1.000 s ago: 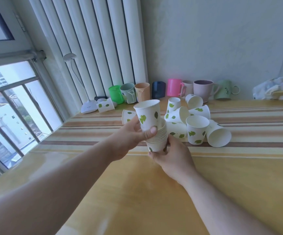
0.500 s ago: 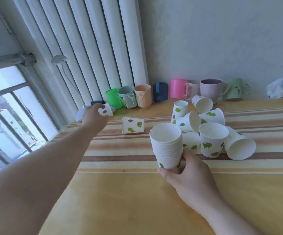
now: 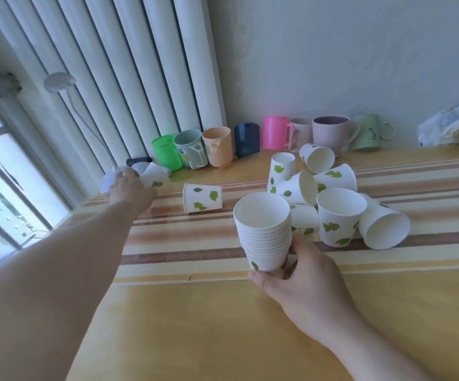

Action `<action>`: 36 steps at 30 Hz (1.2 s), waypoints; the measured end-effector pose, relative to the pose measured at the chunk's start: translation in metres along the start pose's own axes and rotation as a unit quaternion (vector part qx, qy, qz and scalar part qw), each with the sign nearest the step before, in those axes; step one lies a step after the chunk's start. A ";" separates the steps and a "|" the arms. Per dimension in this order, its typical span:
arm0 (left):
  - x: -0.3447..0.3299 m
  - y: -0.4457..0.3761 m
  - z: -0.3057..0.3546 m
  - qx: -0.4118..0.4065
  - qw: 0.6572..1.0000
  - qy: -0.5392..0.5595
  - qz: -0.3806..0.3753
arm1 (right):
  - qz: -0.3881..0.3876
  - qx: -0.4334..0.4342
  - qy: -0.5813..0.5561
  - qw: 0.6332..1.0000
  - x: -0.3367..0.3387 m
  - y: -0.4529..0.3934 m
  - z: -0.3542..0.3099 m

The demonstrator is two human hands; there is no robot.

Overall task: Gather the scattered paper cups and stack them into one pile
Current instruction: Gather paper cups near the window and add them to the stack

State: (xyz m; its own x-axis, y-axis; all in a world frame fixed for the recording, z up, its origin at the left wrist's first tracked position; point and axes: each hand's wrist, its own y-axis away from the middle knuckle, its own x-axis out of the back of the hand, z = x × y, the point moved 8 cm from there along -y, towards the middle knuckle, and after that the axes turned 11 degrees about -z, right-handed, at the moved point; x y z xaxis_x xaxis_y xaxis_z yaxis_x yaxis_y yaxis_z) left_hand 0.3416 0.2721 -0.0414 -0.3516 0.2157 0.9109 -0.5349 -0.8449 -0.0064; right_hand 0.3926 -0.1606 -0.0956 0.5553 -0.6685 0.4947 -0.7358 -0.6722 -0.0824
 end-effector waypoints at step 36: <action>-0.008 0.131 0.038 0.042 0.934 0.289 -0.203 | -0.028 -0.004 -0.018 0.999 0.001 0.007 -0.010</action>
State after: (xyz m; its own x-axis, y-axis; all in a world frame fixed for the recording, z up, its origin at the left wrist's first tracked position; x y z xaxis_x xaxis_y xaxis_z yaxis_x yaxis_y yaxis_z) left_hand 0.3038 0.1413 -0.0338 -0.5016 0.7354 0.4557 -0.6610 -0.6656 0.3466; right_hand 0.3837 -0.1625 -0.0868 0.6091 -0.6406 0.4676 -0.7063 -0.7063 -0.0475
